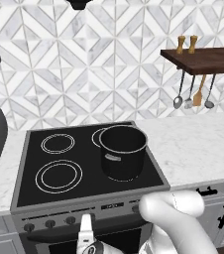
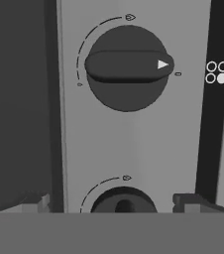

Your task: Turn off the front right burner of the stove.

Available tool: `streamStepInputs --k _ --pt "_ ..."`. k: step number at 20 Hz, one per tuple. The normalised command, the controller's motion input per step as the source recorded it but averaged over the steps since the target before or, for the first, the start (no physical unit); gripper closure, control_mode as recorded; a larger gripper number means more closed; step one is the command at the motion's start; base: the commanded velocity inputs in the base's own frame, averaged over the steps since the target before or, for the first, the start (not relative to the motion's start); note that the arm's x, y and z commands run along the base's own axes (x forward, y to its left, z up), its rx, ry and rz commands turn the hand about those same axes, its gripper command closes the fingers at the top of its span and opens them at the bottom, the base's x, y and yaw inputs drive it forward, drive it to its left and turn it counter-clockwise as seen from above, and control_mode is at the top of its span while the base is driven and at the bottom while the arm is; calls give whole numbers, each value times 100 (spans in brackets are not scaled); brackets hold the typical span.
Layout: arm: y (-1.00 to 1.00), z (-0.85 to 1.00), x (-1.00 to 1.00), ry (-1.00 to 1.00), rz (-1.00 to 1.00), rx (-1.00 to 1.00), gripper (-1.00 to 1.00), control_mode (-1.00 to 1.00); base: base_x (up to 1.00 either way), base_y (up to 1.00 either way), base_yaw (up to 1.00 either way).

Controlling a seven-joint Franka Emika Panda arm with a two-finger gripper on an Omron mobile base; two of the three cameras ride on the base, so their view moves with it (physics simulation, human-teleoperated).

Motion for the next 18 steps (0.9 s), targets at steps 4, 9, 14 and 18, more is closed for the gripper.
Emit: streamStepInputs --k 4,9,14,18 --pt "-11 11 0 -3 0 2 -100 -100 0 0 0" --pt "-4 6 0 -1 0 1 -100 -100 0 0 0" --pt "0 0 0 0 0 0 100 -100 0 0 0" --pt "0 0 0 0 0 0 100 -100 0 0 0"
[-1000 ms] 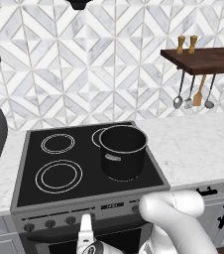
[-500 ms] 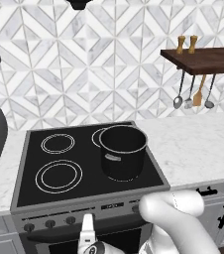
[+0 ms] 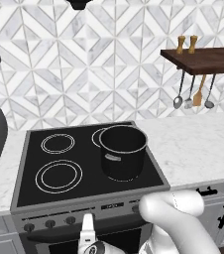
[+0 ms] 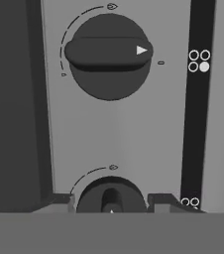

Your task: Turn off the front right burner of the stove.

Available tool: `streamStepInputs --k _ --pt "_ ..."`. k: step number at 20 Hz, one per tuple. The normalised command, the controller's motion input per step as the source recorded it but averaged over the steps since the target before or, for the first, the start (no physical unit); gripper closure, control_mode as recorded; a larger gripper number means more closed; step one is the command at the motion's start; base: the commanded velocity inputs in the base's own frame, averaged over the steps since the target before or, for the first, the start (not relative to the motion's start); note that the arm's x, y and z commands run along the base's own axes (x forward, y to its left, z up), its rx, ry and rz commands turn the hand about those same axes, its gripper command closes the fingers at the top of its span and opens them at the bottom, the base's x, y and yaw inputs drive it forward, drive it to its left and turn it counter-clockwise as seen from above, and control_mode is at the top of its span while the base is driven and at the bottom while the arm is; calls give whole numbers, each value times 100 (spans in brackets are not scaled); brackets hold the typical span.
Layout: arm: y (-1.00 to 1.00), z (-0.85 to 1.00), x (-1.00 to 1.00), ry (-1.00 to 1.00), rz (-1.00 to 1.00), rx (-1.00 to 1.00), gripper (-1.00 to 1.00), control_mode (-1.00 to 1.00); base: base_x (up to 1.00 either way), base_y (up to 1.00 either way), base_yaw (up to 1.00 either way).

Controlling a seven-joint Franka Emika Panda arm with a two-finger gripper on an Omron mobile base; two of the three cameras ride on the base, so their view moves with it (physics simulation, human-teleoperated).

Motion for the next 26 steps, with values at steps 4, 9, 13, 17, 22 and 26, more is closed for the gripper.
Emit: streamStepInputs --k 4,9,13,17,22,26 --pt "0 1 0 0 -1 12 100 -100 0 0 0" --pt "-3 3 0 0 -11 39 100 -100 0 0 0" --pt "-13 7 0 0 -20 53 100 -100 0 0 0" --pt "-10 7 0 0 -25 57 100 -100 0 0 0" --pt "-10 7 0 0 -29 62 100 -100 0 0 0" --pt "-11 2 0 0 -34 65 100 -100 0 0 0"
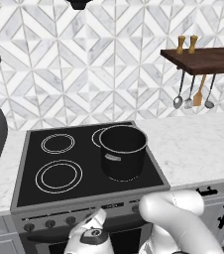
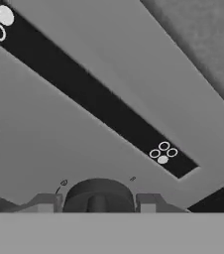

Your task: Turn off the front right burner of the stove.

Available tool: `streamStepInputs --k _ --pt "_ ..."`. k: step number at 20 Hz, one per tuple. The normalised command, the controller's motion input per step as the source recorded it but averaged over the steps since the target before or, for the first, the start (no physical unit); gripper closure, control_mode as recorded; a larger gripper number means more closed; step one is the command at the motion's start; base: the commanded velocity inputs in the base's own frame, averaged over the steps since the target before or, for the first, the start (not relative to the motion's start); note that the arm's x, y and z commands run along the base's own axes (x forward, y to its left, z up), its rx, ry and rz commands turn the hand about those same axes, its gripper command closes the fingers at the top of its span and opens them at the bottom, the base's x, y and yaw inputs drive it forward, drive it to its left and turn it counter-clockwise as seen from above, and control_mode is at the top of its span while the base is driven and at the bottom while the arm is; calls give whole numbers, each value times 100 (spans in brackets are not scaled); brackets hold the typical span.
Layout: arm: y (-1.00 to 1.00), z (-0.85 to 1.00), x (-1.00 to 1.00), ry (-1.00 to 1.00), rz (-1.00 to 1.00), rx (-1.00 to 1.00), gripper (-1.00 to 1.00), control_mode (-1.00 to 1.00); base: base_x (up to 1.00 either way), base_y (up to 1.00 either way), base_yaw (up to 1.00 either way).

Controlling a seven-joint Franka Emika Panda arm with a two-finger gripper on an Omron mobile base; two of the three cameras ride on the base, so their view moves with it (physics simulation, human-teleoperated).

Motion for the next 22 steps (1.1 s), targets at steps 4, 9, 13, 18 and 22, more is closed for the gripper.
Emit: streamStepInputs --k 4,9,13,18,22 --pt "-15 0 0 -1 -36 67 100 -100 0 0 0" --pt "-20 0 -4 -5 -40 68 100 -100 0 0 0" --pt "-20 0 -7 -7 -43 67 100 -100 0 0 0" --pt "-18 0 -20 -10 -51 67 100 -100 0 0 0" --pt "-22 0 -29 -12 -56 66 100 -100 0 0 0"
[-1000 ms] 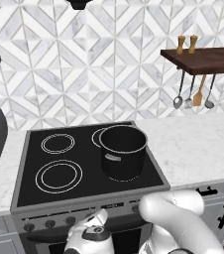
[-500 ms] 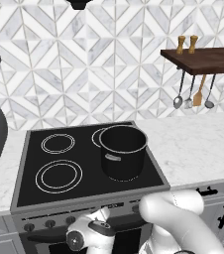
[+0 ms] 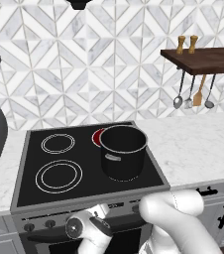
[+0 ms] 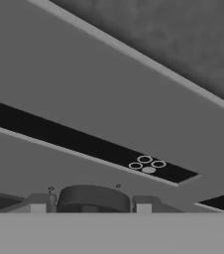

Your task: Turn off the front right burner of the stove.

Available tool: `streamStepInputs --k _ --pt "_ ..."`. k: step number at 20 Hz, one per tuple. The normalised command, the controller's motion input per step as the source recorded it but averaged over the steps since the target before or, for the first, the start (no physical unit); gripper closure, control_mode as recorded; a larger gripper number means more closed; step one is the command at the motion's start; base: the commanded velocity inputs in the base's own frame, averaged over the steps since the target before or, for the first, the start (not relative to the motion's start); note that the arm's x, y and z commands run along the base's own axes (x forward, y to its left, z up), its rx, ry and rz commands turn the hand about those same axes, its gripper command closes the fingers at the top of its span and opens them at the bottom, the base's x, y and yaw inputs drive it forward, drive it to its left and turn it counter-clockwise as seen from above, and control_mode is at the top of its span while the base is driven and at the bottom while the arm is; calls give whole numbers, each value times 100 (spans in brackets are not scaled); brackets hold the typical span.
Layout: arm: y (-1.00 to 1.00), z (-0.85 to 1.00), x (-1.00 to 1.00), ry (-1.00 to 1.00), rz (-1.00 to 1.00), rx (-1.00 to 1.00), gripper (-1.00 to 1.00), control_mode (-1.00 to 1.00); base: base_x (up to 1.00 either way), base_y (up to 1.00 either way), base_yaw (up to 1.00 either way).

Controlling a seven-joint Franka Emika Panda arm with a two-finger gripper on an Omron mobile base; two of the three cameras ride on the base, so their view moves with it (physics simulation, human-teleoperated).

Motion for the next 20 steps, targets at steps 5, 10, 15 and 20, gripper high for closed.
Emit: streamStepInputs --k 5,10,15,20 --pt "-6 0 -25 -13 -63 66 100 -100 0 0 0" --pt "0 0 -20 -15 -66 65 100 -100 0 0 0" --pt "0 -5 -13 -17 -70 64 100 -100 0 0 0" --pt "0 -17 -4 -23 -71 65 100 -100 0 0 0"
